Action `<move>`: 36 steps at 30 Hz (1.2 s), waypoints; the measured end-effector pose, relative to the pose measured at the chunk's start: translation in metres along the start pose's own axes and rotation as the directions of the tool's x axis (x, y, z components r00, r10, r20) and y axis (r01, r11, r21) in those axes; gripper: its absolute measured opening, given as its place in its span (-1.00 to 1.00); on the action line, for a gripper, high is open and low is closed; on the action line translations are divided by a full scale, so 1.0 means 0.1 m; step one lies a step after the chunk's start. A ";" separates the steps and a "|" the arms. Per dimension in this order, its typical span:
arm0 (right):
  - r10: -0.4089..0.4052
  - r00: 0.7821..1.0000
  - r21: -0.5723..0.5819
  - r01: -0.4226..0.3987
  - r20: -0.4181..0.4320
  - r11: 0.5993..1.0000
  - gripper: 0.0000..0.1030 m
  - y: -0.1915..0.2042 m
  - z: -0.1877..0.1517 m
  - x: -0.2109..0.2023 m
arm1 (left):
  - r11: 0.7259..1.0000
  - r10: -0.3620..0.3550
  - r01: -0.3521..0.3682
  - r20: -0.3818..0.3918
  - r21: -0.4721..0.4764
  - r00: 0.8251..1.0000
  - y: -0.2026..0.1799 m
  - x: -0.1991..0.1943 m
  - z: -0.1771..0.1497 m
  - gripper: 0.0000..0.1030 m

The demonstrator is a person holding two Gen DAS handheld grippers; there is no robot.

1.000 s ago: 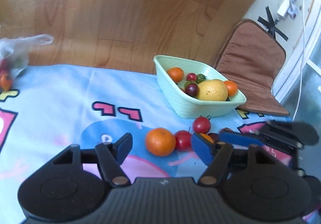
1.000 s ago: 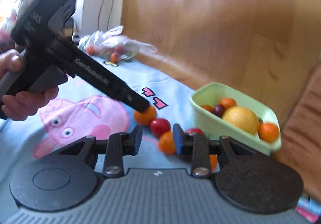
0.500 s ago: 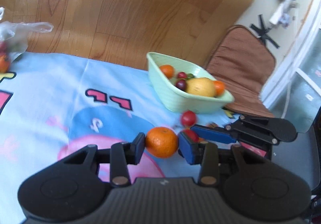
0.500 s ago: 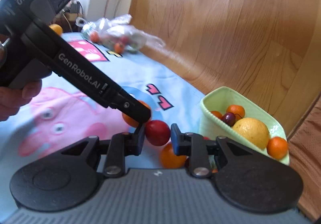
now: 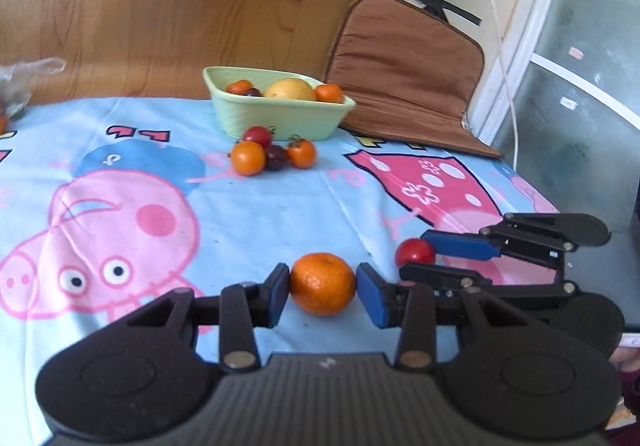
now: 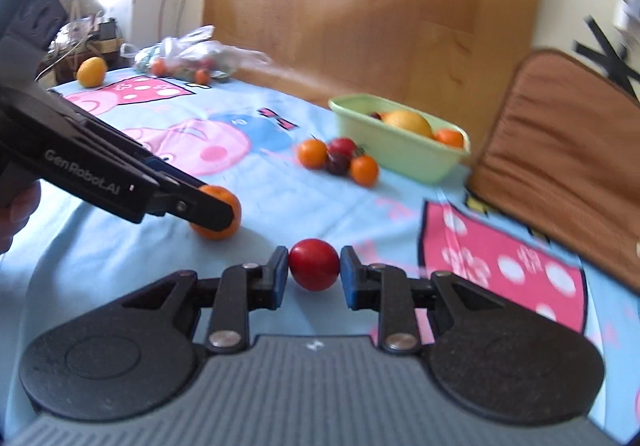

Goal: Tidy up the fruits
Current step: 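Carry the mandarin and red tomato in both tools to the green basket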

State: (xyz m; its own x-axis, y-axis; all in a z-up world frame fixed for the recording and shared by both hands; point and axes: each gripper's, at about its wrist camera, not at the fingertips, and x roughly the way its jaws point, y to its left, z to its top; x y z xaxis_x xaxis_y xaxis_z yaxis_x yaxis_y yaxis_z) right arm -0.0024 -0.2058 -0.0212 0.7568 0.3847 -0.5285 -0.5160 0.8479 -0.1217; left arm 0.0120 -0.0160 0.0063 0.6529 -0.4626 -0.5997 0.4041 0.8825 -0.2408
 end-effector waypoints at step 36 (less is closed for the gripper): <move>-0.063 0.987 0.221 0.029 0.146 0.975 -0.40 -0.76 0.68 0.58 | 0.991 0.122 -0.127 0.084 0.045 0.989 0.27 0.63 1.26 -0.26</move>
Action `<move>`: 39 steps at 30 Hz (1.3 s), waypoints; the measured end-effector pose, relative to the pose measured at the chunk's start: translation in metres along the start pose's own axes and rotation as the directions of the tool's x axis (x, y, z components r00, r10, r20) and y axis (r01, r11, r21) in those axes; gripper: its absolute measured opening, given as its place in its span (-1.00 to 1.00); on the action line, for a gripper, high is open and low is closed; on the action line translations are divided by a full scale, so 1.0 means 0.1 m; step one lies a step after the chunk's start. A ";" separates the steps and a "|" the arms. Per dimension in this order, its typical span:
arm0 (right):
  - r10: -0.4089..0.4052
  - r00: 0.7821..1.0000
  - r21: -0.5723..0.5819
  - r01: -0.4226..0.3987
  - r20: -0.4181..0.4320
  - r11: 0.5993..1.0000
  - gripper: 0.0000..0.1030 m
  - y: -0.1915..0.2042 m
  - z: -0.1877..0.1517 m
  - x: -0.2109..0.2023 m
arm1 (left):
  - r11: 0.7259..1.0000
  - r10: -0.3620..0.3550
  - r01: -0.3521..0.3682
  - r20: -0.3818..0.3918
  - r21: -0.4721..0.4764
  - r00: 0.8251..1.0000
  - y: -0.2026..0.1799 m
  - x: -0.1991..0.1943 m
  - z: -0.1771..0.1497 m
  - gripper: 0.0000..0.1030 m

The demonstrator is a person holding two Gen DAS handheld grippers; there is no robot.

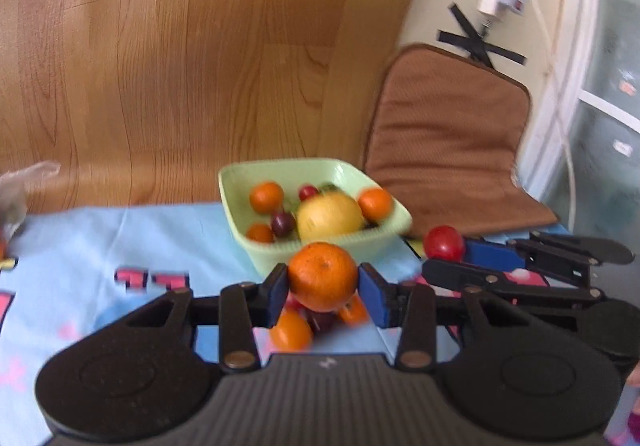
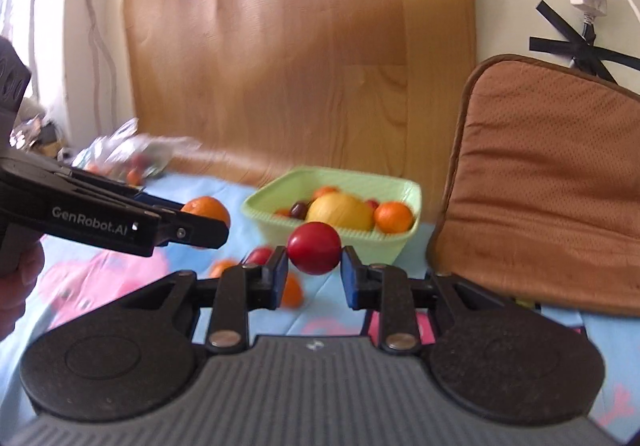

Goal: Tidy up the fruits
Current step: 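Carry the mandarin and red tomato in both tools to the green basket, then open both tools, dropping the mandarin and red tomato into the basket, then grasp an orange tomato with the left tool while the right tool grasps another orange tomato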

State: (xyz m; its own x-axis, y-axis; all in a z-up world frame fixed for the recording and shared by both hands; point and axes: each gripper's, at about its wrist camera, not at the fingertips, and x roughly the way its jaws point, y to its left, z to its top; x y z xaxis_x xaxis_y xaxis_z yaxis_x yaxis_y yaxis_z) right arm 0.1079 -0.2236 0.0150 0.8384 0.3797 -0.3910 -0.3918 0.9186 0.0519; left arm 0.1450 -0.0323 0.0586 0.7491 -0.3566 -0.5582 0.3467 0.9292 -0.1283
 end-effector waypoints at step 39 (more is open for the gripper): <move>0.154 0.975 0.157 -0.128 -0.161 0.979 -0.36 -0.08 -0.23 0.43 | 0.966 -0.071 0.050 -0.073 -0.252 0.995 0.42 0.23 -0.48 0.03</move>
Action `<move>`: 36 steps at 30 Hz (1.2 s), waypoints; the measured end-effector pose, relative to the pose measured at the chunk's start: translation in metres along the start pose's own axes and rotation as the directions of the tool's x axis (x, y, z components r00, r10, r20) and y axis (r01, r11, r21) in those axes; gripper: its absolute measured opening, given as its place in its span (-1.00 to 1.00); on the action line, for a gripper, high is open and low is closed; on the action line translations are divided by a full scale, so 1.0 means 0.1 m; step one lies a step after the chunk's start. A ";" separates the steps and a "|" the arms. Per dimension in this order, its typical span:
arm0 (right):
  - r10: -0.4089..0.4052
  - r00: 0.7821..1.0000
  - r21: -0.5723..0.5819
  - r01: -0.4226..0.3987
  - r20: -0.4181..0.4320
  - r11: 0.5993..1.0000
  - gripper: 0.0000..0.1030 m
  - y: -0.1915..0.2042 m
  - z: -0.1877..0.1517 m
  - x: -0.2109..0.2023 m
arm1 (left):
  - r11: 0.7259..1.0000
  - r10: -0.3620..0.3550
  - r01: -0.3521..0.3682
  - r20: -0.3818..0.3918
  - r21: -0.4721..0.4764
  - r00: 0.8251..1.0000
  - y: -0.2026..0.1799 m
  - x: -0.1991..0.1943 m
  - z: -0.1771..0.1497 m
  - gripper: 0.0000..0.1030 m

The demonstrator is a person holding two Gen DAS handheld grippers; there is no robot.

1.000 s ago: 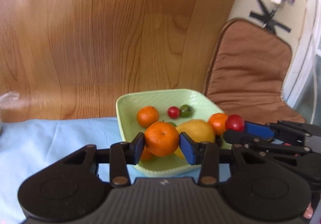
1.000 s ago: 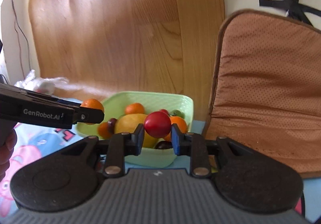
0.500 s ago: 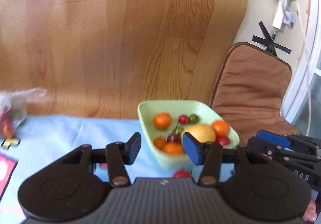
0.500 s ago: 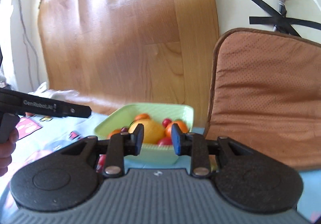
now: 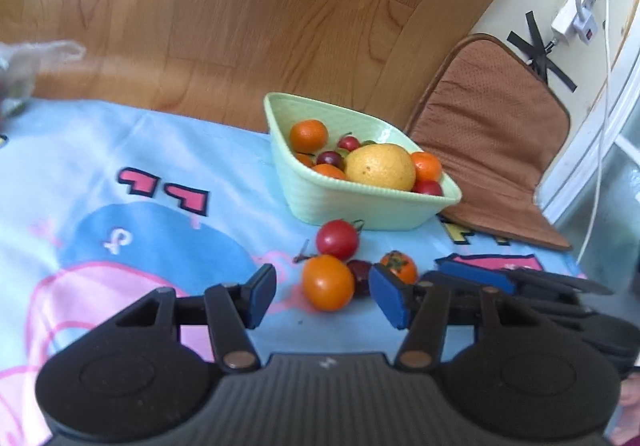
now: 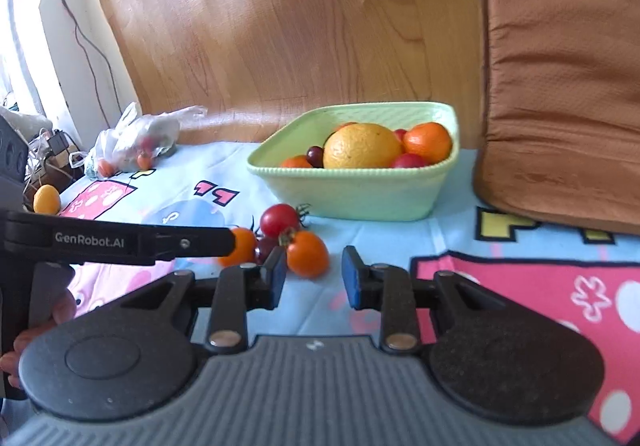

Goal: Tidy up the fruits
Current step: 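Grasp an orange tomato with the left tool while the right tool grasps another orange tomato, then open both tools, setting the orange tomatoes back on the cloth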

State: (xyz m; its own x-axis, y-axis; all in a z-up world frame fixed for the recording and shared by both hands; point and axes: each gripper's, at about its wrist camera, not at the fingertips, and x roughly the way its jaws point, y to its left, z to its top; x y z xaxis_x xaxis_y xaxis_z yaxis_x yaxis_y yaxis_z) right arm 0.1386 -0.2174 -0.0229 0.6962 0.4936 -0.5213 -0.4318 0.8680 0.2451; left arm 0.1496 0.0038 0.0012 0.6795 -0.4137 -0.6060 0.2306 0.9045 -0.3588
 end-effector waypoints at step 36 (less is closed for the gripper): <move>-0.013 1.000 -0.113 0.011 -0.014 0.993 -0.39 0.70 -1.14 -1.27 | 0.948 0.027 -0.026 0.001 0.316 1.000 -0.89 -1.09 -1.49 -0.34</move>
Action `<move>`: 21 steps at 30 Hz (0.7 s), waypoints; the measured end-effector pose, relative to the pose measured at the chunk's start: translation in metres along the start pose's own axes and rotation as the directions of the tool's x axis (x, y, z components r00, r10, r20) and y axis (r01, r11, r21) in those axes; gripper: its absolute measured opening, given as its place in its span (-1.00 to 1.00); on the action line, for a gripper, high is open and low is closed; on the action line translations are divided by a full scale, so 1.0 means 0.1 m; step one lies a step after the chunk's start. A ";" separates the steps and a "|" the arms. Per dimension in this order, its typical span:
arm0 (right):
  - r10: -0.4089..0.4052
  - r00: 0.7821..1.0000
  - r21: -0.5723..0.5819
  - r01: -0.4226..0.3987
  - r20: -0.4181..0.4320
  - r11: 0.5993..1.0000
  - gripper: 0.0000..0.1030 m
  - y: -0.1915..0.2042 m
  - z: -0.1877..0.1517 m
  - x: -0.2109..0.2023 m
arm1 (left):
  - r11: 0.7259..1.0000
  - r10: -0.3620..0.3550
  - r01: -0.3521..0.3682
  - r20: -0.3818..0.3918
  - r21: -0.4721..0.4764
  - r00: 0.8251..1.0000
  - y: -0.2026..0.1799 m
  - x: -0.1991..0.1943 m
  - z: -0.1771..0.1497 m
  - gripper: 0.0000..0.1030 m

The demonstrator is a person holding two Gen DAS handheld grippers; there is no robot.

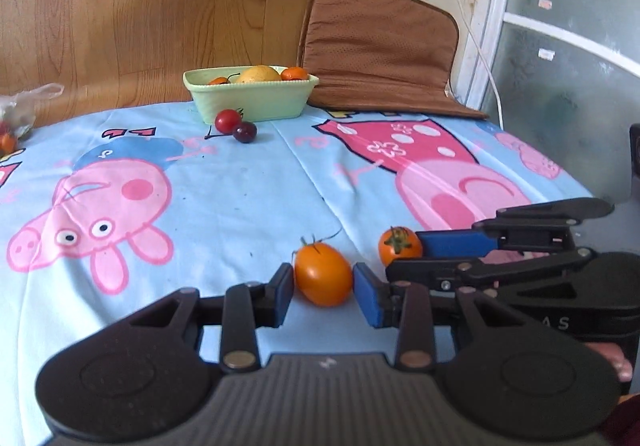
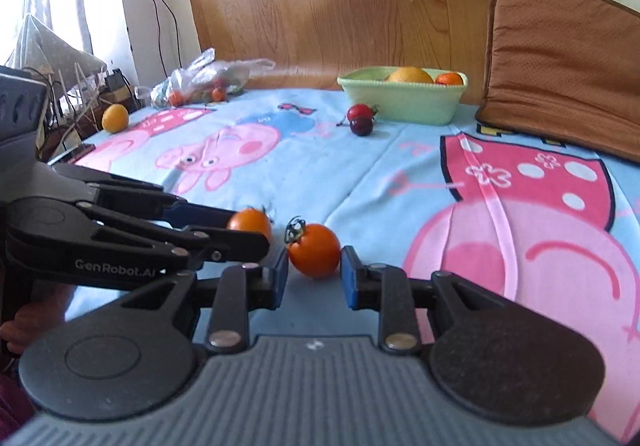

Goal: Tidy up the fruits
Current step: 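Open both tools, setting the orange tomatoes back on the cloth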

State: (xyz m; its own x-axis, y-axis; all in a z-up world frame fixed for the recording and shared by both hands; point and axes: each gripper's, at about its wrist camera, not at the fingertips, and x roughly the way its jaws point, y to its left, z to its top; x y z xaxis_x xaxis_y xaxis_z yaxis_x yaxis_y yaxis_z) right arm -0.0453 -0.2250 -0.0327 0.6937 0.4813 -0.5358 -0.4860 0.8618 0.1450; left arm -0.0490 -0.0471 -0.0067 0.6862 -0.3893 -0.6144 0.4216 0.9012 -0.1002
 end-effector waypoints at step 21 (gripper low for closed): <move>-0.086 0.993 0.012 0.086 0.084 0.996 -0.19 0.04 -0.10 -0.12 | 0.993 0.119 -0.119 -0.011 0.018 0.993 -0.10 0.05 0.13 0.06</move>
State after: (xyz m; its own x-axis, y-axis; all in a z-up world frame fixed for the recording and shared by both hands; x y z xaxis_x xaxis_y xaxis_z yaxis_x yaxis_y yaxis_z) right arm -0.0608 -0.2284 -0.0342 0.7751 0.4167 -0.4750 -0.4181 0.9018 0.1088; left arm -0.0423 -0.0603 0.0011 0.7248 -0.2774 -0.6307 0.3480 0.9374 -0.0124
